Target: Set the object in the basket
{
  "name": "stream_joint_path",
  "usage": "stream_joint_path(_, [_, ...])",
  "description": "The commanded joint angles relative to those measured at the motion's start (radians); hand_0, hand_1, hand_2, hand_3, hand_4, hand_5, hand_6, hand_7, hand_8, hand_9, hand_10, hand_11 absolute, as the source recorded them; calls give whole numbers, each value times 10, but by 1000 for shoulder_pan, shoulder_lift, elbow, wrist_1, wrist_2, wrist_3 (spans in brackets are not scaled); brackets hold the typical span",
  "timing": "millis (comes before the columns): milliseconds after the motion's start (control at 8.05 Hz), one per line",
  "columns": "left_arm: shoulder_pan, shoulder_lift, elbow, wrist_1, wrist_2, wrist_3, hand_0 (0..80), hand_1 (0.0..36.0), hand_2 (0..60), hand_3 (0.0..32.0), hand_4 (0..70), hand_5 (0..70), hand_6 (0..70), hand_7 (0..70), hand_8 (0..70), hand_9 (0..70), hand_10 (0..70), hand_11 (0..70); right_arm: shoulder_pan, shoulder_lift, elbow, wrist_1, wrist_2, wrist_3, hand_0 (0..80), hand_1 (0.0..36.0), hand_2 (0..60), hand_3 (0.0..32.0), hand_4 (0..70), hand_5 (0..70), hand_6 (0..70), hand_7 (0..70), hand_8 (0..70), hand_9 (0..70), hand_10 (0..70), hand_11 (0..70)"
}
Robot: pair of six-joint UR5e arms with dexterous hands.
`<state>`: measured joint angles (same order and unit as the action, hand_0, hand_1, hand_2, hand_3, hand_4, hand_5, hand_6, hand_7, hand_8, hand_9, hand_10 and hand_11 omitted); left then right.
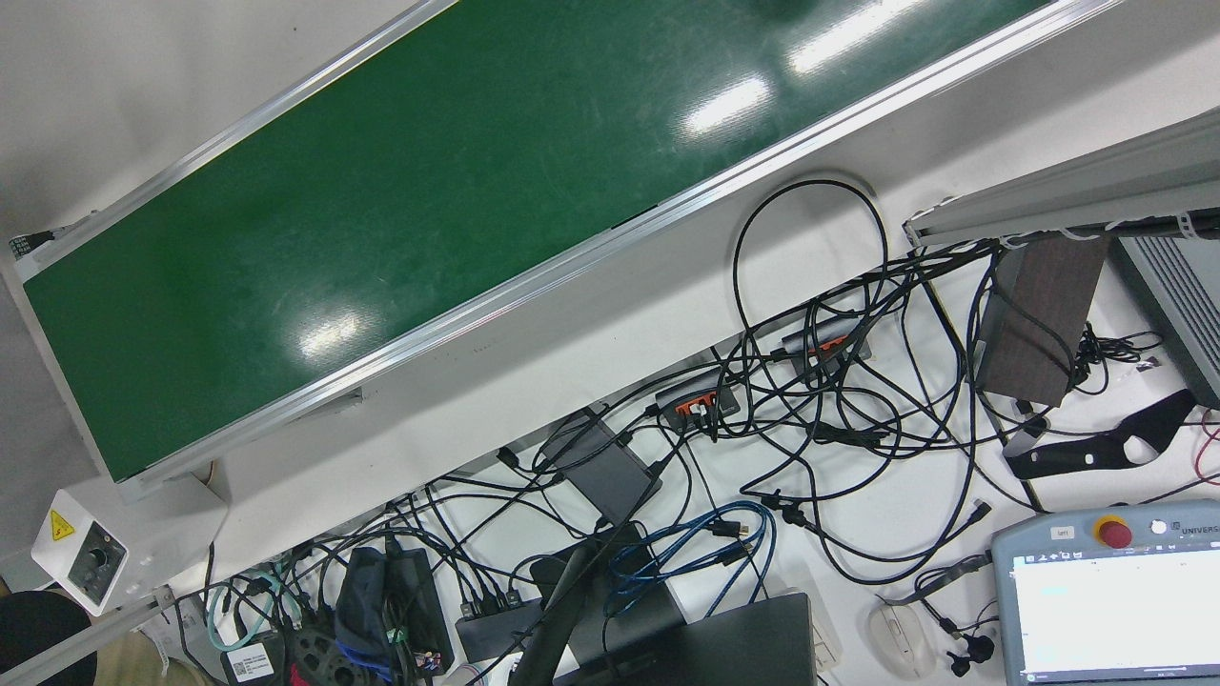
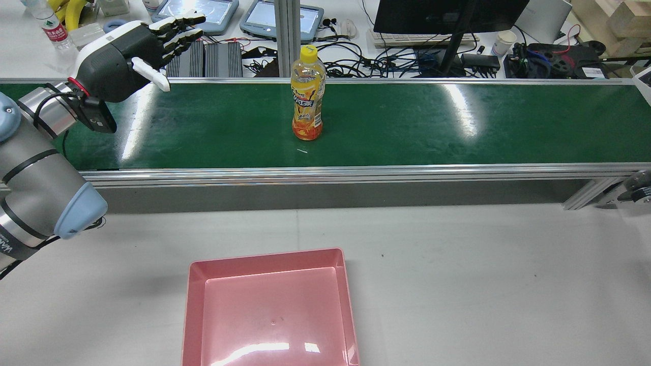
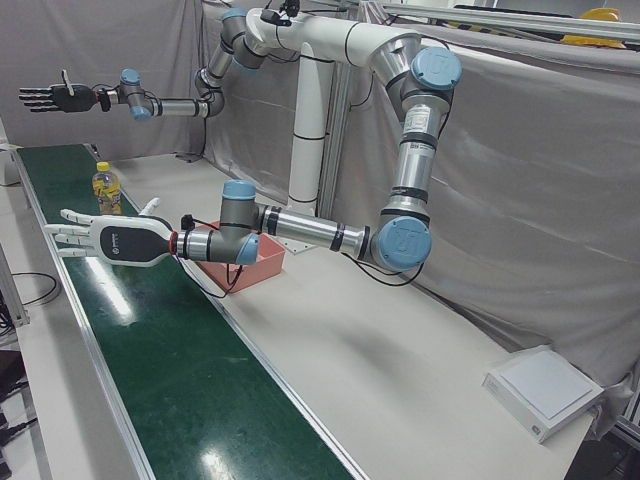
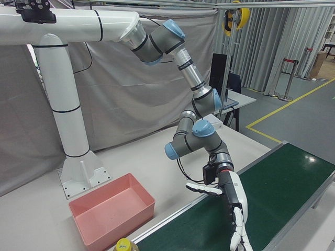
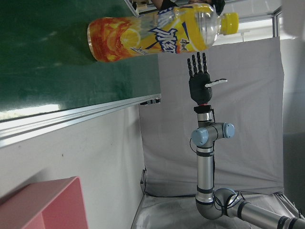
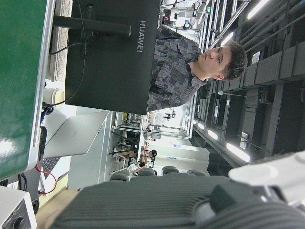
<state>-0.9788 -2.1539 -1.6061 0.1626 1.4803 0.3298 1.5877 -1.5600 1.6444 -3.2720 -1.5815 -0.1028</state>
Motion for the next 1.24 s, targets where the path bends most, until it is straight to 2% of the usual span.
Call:
stream_joint_path(0, [0, 0, 2, 0, 0, 2, 582, 17, 0, 20, 127, 160, 2, 6, 68, 89, 8, 23, 0, 0, 0, 0, 0, 0, 0, 0, 0, 0, 0, 0, 0, 0, 0, 0, 0, 0])
stream_joint_path(249, [20, -1, 6, 0, -5, 8, 581, 18, 0, 16, 129, 167, 5, 7, 68, 89, 10, 27, 0, 0, 0, 0, 0, 0, 0, 0, 0, 0, 0, 0, 0, 0, 0, 0, 0, 0])
stream_joint_path(621, [32, -1, 8, -2, -11, 12, 623, 38, 0, 24, 127, 136, 4, 8, 62, 81, 10, 30, 0, 0, -2, 0, 0, 0, 0, 0, 0, 0, 0, 0, 0, 0, 0, 0, 0, 0])
stream_joint_path(746, [40, 2, 8, -2, -43, 14, 628, 43, 0, 32, 120, 125, 0, 7, 57, 71, 2, 18, 0, 0, -2, 0, 0, 0, 0, 0, 0, 0, 0, 0, 0, 0, 0, 0, 0, 0])
stream_joint_path(1119, [54, 2, 8, -21, -66, 14, 570, 15, 0, 50, 111, 113, 0, 2, 57, 73, 0, 3, 0, 0, 0, 0, 0, 0, 0, 0, 0, 0, 0, 0, 0, 0, 0, 0, 0, 0])
